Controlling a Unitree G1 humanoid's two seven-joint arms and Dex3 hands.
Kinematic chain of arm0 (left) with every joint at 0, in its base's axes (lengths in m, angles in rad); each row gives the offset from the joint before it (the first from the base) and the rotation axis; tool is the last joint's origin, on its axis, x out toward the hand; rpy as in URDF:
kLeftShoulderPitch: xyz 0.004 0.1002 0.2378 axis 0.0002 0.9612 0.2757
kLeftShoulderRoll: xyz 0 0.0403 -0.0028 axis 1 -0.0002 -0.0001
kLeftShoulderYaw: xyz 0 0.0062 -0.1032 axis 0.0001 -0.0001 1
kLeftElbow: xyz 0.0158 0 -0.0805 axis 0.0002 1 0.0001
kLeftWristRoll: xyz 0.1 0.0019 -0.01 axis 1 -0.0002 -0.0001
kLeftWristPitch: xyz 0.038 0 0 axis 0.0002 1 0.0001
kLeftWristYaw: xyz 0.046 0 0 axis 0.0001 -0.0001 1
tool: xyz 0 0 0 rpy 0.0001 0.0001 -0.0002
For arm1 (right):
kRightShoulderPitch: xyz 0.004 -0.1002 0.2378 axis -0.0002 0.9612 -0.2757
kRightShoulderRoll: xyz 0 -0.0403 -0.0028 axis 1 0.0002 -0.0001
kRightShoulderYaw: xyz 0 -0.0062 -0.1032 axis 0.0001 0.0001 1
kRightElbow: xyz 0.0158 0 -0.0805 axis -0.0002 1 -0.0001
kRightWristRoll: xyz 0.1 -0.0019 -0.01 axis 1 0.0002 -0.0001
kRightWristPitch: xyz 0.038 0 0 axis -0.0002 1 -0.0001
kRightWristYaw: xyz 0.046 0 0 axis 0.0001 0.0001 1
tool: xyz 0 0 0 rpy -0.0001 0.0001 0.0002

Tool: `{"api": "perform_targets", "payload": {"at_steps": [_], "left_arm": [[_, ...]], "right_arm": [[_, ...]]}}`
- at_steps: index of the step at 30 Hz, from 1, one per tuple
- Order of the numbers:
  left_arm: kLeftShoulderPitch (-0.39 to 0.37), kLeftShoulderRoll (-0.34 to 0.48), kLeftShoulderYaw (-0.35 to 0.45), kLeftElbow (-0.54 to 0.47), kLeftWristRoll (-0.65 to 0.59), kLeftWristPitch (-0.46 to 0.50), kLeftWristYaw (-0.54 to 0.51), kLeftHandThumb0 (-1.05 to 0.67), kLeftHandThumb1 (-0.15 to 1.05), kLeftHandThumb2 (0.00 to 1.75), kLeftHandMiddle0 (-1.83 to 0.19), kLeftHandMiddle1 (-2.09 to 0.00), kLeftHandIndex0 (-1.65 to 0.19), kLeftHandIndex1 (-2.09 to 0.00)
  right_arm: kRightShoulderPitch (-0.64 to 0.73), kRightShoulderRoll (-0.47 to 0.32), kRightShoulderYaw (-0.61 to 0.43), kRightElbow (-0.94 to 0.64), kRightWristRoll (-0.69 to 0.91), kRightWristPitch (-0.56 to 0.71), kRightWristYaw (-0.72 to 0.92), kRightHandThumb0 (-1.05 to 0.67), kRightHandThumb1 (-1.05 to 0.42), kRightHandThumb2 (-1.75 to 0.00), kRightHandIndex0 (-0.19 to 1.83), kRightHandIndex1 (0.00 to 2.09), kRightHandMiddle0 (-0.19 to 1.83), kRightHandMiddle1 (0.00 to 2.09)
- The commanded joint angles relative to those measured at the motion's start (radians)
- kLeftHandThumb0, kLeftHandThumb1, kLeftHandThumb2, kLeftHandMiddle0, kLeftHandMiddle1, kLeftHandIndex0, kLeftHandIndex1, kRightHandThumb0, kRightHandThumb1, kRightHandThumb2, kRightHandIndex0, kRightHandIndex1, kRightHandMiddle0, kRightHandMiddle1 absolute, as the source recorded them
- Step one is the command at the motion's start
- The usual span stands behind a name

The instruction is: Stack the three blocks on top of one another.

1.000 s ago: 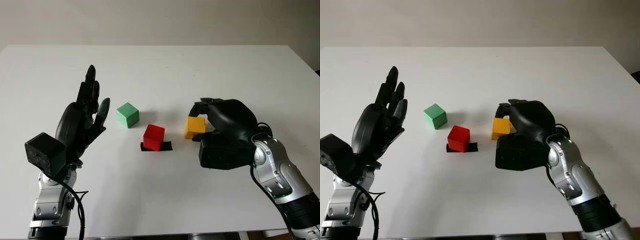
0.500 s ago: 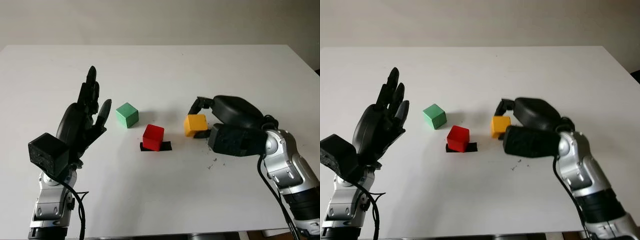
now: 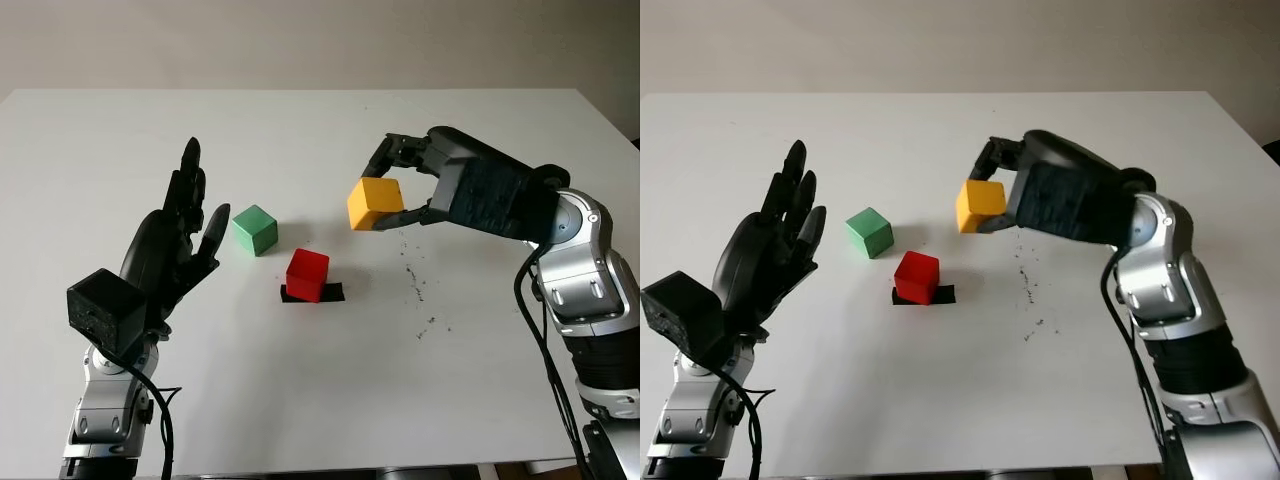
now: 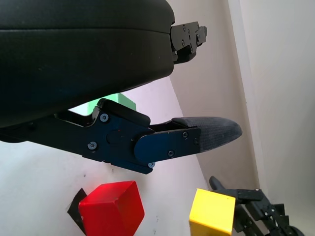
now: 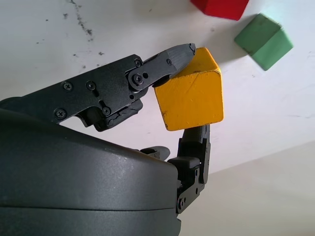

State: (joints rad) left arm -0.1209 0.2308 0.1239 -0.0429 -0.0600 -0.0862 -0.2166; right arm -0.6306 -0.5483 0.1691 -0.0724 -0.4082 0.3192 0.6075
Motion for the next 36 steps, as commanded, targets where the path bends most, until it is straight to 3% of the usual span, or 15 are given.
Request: {"api": "perform_targets", "payload": {"at_steps": [1,15,36], "left_arm": [[0.003,-0.004,-0.004,-0.011,-0.001,-0.011,0.005,-0.76,1.05,0.56,0.19,-0.02,0.19,-0.03],[-0.001,-0.005,-0.016,-0.010,0.006,-0.013,0.018,-0.78,1.05,0.57,0.19,-0.01,0.19,-0.01],[-0.010,-0.016,-0.043,0.005,0.022,-0.019,0.035,-0.77,1.05,0.59,0.19,0.00,0.19,0.00]], "right_arm": [[-0.037,0.007,0.013,0.007,0.015,0.009,0.017,-0.45,-0.95,-0.05,0.36,0.06,0.42,1.38],[-0.184,0.069,0.129,0.119,0.053,0.094,0.143,-0.49,-0.96,-0.05,0.40,0.08,0.38,1.51],[-0.162,0.132,0.223,-0.024,-0.020,0.409,0.119,-0.45,-0.99,-0.06,0.32,0.04,0.28,1.69]]}}
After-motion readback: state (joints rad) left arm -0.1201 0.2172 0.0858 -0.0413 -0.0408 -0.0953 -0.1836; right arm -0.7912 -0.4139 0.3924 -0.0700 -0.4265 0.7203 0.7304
